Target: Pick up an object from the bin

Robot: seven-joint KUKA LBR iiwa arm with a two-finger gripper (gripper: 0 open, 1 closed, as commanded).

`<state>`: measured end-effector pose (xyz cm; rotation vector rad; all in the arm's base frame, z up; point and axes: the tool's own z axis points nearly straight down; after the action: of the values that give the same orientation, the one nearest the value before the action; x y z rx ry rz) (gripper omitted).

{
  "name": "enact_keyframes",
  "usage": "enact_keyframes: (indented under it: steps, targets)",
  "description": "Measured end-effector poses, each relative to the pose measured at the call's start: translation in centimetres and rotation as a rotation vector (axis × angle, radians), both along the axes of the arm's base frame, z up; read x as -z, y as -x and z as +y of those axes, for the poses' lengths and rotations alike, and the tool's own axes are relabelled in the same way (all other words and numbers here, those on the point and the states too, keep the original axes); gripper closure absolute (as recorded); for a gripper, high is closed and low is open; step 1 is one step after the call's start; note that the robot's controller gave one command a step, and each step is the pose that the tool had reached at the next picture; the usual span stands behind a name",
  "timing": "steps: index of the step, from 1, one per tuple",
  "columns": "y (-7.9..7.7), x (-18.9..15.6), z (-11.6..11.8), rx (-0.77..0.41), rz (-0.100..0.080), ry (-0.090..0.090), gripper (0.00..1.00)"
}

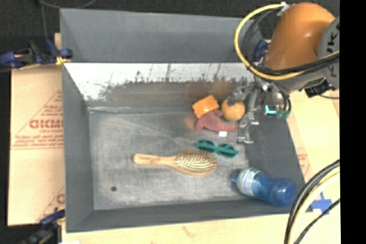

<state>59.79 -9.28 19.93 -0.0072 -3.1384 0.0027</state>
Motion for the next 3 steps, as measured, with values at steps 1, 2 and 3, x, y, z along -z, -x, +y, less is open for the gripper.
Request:
enact_keyframes:
  steps: [1, 2, 3]
  targets:
    - [-0.2, -0.5, 0.0, -0.002, -0.008, 0.001, 0.00]
    - [-0.5, 4.6, -2.3, -0.032, -0.015, 0.002, 0.00]
    - [-2.3, 10.2, -2.9, -0.098, -0.007, -0.002, 1.00]
